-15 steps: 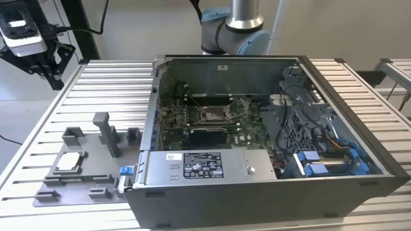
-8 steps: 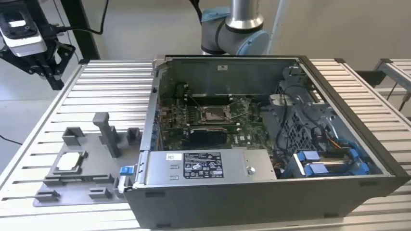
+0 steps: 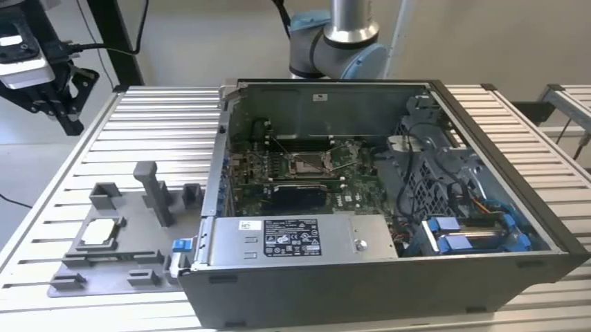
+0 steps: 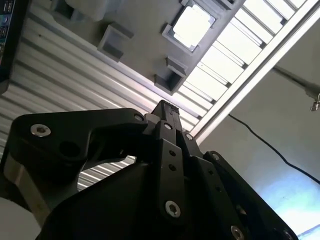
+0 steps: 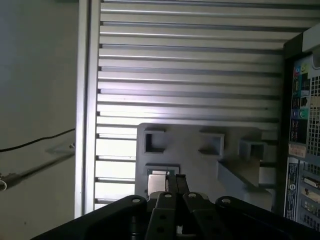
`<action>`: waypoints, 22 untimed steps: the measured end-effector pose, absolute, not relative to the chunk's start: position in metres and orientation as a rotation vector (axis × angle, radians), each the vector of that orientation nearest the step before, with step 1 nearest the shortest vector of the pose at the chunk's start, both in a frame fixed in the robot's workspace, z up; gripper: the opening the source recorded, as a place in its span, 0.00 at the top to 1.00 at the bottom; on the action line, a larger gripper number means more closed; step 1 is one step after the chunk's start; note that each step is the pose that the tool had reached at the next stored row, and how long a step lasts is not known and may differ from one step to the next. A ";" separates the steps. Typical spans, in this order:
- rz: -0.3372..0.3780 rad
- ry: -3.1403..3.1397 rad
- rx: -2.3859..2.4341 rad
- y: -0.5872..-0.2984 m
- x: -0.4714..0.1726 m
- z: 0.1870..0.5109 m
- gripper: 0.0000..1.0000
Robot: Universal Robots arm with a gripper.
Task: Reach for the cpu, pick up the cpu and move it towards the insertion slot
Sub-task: 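Reach for the cpu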
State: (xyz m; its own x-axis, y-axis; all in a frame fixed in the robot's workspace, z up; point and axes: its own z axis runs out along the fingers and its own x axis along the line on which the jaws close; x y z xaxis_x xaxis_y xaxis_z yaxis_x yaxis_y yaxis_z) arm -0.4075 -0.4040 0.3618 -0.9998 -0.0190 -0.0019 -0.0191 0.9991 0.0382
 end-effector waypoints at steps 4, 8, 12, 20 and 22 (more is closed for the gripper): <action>0.060 3.139 -0.030 -0.415 -0.408 0.359 1.00; 0.060 3.139 -0.030 -0.423 -0.408 0.357 1.00; 0.060 3.139 -0.030 -0.424 -0.408 0.356 1.00; 0.060 3.139 -0.030 -0.424 -0.408 0.355 0.00; 0.060 3.139 -0.030 -0.424 -0.408 0.355 0.00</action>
State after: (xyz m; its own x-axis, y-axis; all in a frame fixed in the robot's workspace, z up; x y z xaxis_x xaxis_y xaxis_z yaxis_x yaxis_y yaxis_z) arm -0.4077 -0.4240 0.3550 -0.9998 -0.0191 -0.0019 -0.0192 0.9991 0.0381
